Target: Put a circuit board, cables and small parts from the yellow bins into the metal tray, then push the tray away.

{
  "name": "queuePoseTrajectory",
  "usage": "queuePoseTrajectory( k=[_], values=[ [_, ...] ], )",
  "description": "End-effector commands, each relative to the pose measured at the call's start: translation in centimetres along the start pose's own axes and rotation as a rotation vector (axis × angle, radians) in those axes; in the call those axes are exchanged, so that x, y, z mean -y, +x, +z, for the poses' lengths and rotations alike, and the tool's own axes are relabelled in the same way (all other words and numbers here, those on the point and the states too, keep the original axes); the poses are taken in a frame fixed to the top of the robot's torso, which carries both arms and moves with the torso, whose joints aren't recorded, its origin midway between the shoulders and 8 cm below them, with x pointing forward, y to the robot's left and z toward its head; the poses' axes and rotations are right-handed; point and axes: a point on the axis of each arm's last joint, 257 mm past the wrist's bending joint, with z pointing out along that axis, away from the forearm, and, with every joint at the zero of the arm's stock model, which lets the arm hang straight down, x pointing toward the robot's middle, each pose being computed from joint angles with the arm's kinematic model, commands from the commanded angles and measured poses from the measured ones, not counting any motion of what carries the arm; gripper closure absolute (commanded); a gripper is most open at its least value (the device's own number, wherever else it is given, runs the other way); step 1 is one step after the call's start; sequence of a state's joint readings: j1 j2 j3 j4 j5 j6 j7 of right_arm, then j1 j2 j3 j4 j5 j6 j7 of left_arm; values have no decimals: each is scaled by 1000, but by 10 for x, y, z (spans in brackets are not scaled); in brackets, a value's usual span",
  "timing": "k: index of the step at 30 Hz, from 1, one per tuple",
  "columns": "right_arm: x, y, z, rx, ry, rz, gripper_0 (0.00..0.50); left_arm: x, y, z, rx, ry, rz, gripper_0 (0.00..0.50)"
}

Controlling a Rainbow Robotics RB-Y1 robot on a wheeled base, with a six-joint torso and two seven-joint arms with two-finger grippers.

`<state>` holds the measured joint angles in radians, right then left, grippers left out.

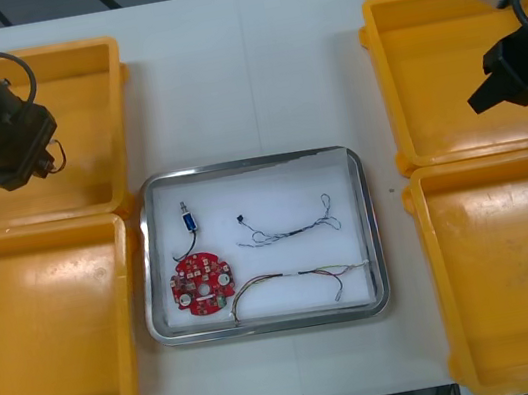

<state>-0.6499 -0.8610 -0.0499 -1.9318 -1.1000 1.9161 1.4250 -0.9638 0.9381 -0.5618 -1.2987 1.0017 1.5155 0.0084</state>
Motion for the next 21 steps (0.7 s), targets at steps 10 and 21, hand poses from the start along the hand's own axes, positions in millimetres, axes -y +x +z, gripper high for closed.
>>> queuePoseTrajectory(
  k=[10,21],
  values=[
    [63,56,-18,15,122,337,0,6,13,-90,32,34,254,500],
    [85,86,-9,-21,206,537,0,9,74,-108,-12,117,350,500]
  ],
)
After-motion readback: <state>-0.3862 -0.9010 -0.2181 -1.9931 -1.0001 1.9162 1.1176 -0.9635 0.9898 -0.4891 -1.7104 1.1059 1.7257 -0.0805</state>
